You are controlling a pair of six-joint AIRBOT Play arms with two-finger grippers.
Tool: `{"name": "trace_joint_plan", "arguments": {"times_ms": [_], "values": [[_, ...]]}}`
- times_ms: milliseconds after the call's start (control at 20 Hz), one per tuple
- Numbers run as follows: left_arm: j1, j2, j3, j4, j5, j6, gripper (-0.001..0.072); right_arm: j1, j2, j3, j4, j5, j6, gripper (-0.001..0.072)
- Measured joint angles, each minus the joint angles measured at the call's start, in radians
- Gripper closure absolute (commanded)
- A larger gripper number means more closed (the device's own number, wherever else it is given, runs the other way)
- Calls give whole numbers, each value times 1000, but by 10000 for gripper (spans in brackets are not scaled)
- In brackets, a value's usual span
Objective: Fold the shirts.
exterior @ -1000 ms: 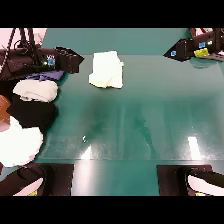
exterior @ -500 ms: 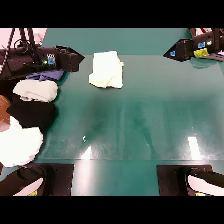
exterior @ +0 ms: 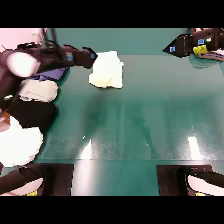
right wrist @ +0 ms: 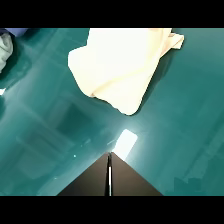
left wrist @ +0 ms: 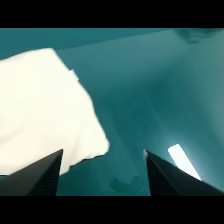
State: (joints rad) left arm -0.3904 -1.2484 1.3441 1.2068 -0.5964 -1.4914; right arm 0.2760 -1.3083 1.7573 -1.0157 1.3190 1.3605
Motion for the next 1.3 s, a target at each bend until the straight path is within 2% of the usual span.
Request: {"name": "trace_joint_plan", "arguments": {"times_ms": [250,500,550,600,650,950,1100,1300], "values": [[26,-363,129,15,80,3,96,1,0,0,1,-6,0,699],[69,-579,269,16,79,2,98,1,0,0,1,-6,0,698],[72,-602,282,16,78,2,143,2,0,0,1,-6,0,698],[73,-615,292,15,71,2,448,2,0,0,1,-6,0,699],[75,-624,304,13,63,2,686,1,0,0,1,-6,0,698],[96,-581,510,10,-107,5,686,1,0,24,2,-19,0,698],[104,-454,637,35,-182,11,686,1,0,101,2,-23,1,699],[99,-209,701,46,-266,47,686,-2,5,235,-3,-28,1,698]]}}
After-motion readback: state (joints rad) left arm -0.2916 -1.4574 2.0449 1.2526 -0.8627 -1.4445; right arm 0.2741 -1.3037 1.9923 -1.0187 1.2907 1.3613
